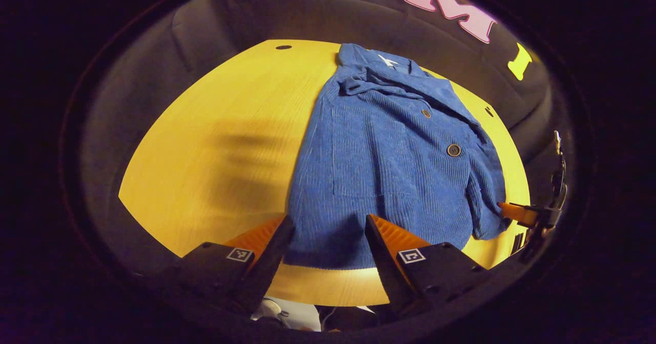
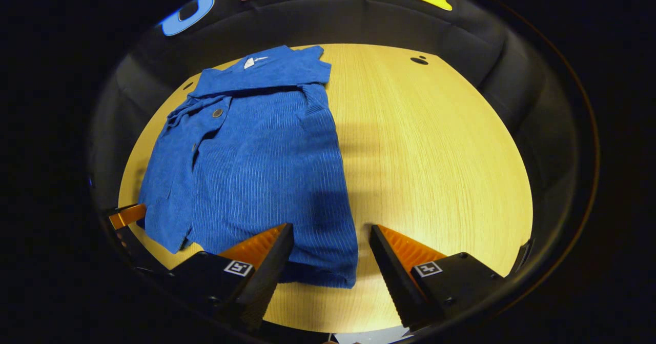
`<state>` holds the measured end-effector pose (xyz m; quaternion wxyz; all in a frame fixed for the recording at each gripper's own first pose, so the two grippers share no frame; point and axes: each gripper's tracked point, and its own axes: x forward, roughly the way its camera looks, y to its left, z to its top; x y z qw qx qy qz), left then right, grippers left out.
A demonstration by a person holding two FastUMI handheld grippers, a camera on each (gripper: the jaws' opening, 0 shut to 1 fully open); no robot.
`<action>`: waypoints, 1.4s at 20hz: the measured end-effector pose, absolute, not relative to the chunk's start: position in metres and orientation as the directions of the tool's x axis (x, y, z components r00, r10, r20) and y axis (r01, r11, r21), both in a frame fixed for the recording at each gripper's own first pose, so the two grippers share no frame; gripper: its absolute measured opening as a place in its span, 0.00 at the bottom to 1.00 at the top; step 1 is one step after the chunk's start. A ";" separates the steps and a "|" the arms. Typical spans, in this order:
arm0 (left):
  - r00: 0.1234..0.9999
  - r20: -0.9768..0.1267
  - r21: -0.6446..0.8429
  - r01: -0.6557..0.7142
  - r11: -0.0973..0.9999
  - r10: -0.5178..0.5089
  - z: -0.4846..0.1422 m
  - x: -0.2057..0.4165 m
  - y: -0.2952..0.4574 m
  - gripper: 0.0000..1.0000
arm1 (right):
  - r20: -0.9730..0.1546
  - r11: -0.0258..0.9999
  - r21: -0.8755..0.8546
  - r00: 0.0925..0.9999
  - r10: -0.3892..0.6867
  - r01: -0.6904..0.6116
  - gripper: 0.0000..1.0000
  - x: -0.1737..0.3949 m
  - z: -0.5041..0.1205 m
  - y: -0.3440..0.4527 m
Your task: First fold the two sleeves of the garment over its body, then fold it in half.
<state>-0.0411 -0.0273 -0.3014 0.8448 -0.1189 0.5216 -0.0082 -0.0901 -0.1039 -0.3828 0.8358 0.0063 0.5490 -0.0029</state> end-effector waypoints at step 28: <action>0.692 -0.668 -0.358 0.023 0.933 -0.274 -0.156 0.126 -0.054 0.00 | -0.719 0.972 0.231 0.667 0.194 -0.034 0.05 0.095 -0.256 -0.063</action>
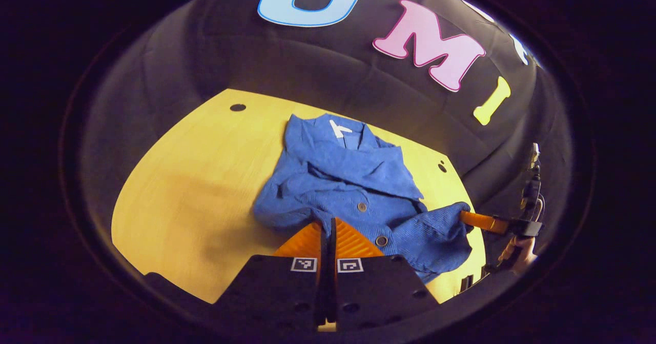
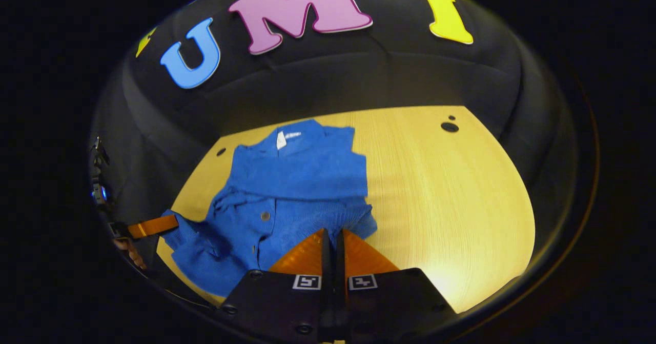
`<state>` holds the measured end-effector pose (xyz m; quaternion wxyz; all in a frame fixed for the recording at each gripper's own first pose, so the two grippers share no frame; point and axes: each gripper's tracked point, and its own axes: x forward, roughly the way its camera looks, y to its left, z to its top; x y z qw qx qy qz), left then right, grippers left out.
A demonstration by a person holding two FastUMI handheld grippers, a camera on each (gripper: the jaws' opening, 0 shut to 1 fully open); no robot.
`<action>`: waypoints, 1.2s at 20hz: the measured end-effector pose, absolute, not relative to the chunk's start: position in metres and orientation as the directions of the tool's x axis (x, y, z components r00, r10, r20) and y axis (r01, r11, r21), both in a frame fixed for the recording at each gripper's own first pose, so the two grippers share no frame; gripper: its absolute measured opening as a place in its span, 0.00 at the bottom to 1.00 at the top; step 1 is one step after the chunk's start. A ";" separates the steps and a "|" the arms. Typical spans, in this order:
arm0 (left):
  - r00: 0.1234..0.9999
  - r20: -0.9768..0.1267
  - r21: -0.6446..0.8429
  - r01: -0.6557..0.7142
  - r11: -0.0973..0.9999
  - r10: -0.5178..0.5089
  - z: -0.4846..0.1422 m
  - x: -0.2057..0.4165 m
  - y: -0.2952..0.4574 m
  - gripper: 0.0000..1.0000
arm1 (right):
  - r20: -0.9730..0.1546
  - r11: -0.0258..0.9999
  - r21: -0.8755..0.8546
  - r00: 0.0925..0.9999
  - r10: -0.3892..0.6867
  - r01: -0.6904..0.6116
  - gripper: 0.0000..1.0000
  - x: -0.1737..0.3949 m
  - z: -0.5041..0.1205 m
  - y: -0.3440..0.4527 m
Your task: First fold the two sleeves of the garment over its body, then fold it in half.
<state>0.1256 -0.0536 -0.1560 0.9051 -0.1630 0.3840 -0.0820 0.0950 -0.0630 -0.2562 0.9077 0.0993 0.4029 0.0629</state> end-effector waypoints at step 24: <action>0.907 -0.419 0.103 -0.008 0.995 0.051 -0.149 0.465 0.006 0.84 | -0.515 0.996 -0.048 0.853 -0.087 0.073 0.99 0.405 -0.279 -0.117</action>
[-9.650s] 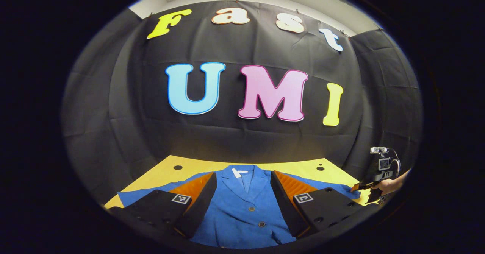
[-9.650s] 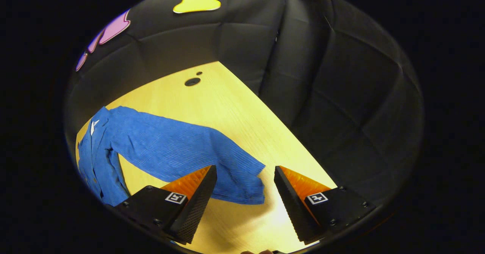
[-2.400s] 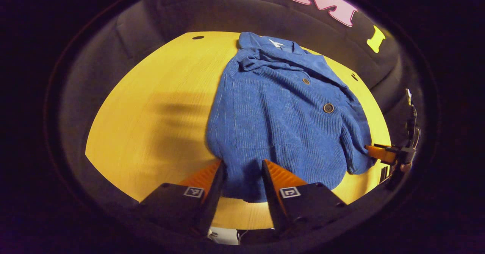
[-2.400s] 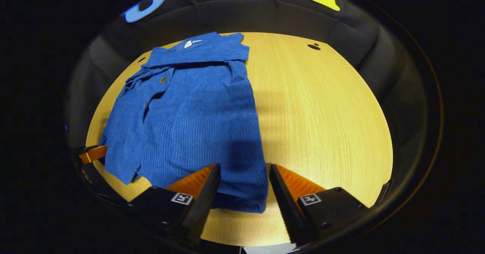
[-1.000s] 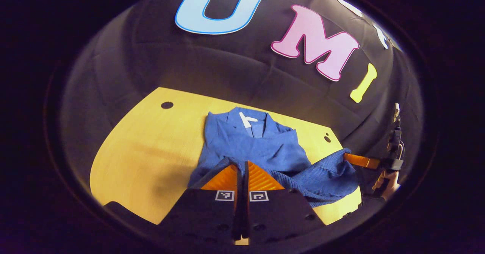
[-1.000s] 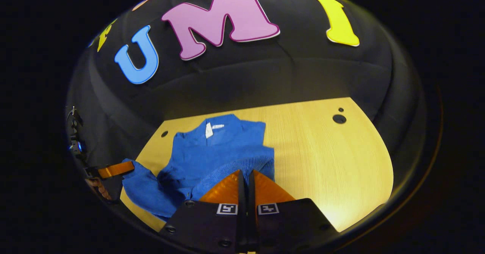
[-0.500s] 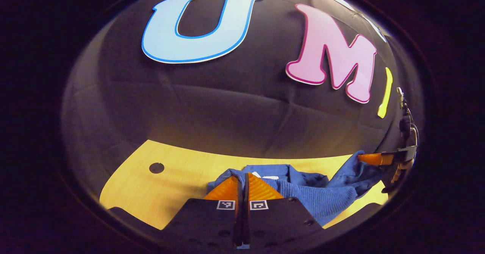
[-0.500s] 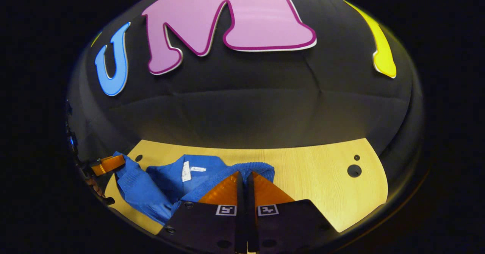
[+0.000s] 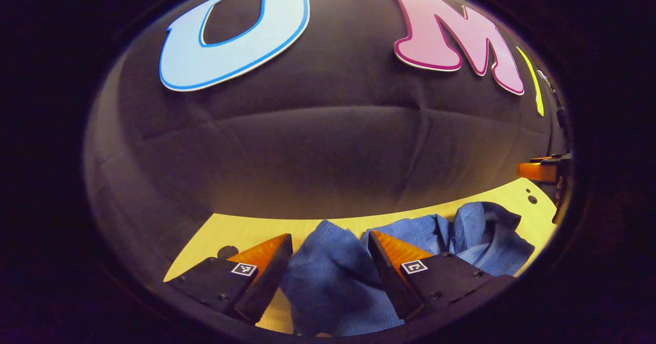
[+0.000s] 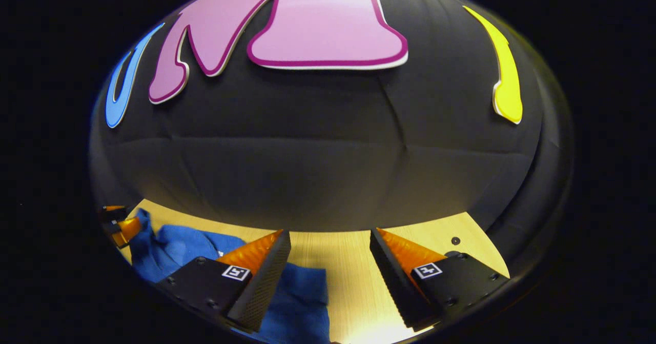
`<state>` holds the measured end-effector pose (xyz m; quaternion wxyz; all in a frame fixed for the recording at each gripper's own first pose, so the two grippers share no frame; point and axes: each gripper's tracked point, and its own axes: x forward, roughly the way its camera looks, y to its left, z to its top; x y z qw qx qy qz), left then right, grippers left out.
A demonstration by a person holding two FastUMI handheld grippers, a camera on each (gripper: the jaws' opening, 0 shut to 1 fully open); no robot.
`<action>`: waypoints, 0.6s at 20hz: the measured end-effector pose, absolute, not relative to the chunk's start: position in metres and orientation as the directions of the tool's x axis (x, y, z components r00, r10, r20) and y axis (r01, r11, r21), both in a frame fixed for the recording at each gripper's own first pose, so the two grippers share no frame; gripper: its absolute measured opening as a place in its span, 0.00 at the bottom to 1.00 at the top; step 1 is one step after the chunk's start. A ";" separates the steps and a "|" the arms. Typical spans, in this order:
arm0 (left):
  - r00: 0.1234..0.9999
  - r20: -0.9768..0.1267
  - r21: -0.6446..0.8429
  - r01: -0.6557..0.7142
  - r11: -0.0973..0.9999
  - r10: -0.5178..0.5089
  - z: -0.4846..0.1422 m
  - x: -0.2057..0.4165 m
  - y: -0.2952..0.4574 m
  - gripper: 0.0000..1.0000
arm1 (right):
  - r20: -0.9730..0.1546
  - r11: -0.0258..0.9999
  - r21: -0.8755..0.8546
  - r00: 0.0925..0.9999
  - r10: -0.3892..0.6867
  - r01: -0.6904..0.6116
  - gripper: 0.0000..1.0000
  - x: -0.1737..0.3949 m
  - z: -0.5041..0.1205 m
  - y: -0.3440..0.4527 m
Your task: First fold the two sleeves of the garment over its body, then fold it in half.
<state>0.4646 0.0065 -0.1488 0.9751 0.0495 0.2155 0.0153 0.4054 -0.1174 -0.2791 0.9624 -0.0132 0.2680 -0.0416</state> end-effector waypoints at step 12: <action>0.961 -0.268 -0.131 0.037 0.991 -0.071 -0.042 0.298 -0.032 0.86 | -0.209 0.986 -0.167 0.978 -0.018 -0.018 0.98 0.251 -0.132 -0.058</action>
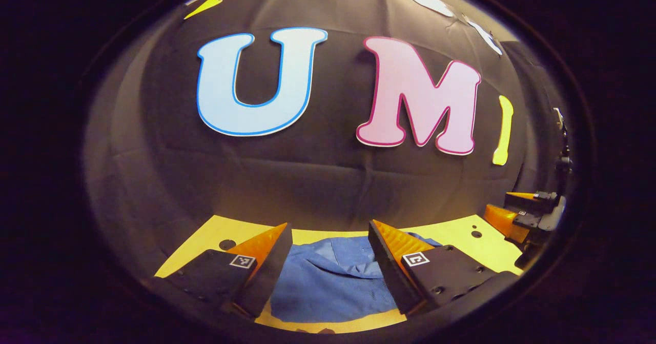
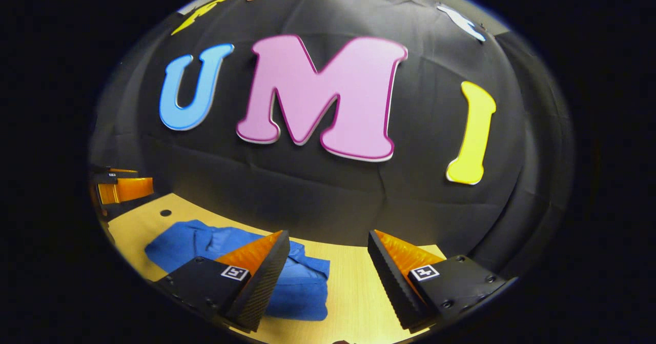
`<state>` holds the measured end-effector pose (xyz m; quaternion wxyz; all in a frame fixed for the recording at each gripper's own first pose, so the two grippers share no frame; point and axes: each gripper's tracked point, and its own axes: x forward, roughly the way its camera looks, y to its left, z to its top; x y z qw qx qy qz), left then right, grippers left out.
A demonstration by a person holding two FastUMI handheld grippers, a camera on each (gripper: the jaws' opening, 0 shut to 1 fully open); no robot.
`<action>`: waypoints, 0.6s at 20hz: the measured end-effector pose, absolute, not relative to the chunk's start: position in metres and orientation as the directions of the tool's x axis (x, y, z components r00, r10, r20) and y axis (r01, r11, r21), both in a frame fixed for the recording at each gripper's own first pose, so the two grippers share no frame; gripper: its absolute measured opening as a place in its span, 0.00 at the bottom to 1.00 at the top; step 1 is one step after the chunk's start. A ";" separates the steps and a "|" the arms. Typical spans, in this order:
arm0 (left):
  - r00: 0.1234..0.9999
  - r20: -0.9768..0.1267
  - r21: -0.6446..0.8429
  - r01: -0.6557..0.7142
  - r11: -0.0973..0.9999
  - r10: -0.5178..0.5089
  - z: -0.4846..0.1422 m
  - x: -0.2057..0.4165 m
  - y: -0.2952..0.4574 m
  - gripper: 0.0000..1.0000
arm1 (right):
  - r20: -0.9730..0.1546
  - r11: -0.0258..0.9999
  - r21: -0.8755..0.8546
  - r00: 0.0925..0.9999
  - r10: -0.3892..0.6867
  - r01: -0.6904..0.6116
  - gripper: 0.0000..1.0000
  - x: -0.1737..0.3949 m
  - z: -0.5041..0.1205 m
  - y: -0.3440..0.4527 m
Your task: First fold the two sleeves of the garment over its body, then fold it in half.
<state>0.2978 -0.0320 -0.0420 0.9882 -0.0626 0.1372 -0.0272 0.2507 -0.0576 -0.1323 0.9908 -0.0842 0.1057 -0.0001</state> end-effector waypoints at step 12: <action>0.999 -0.034 0.046 -0.021 0.999 0.022 0.014 0.090 -0.007 0.83 | -0.068 0.983 -0.176 0.997 0.037 -0.048 0.96 0.051 -0.036 0.024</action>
